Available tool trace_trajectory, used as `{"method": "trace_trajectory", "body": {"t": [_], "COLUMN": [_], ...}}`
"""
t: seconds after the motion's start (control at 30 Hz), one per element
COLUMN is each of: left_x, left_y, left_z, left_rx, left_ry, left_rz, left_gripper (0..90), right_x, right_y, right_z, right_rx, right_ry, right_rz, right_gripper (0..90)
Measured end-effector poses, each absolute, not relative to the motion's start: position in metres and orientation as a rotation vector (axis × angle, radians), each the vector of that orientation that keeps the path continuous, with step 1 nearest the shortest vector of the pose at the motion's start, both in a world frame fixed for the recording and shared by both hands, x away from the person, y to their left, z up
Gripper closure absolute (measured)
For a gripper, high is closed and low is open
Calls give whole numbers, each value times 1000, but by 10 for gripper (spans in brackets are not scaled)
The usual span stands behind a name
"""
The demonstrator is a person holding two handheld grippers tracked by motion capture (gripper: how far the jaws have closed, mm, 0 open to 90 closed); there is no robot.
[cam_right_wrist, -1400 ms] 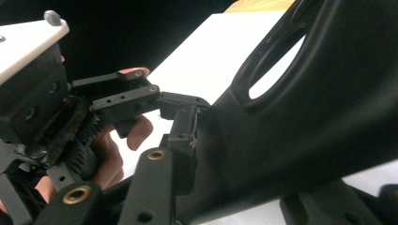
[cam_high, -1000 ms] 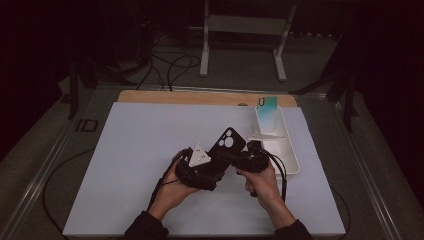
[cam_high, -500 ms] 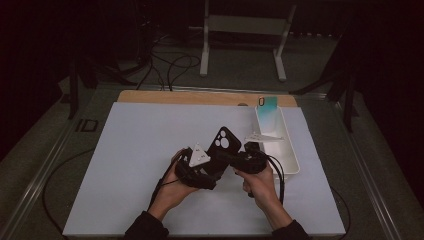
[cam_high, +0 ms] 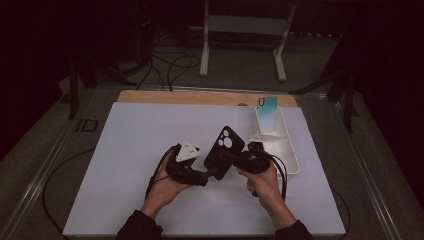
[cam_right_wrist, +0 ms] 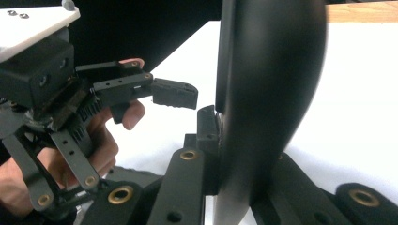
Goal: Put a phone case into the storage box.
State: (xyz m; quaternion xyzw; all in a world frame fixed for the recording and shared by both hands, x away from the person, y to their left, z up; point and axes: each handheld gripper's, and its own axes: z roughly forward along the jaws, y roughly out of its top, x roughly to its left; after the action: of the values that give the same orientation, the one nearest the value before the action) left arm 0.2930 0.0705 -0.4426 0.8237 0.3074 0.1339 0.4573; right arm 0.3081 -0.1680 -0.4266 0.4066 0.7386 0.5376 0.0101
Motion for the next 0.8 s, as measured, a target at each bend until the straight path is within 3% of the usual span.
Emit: {"method": "trace_trajectory", "body": {"t": [0.53,0.8], "left_x": [295,294], "left_y": [77,73], "left_z": [-444,-446], "left_rx": [2034,2055], "left_ry": [709,659], "left_rz": [236,182], "left_gripper": [79,95], "right_x": [301,296], "right_y": [-174,-172], "right_z": [-420,-418], "right_rx": [1137,1029], "right_ry": [2368,2418], "right_rz": [1700,1743], "right_gripper": [857,857]}}
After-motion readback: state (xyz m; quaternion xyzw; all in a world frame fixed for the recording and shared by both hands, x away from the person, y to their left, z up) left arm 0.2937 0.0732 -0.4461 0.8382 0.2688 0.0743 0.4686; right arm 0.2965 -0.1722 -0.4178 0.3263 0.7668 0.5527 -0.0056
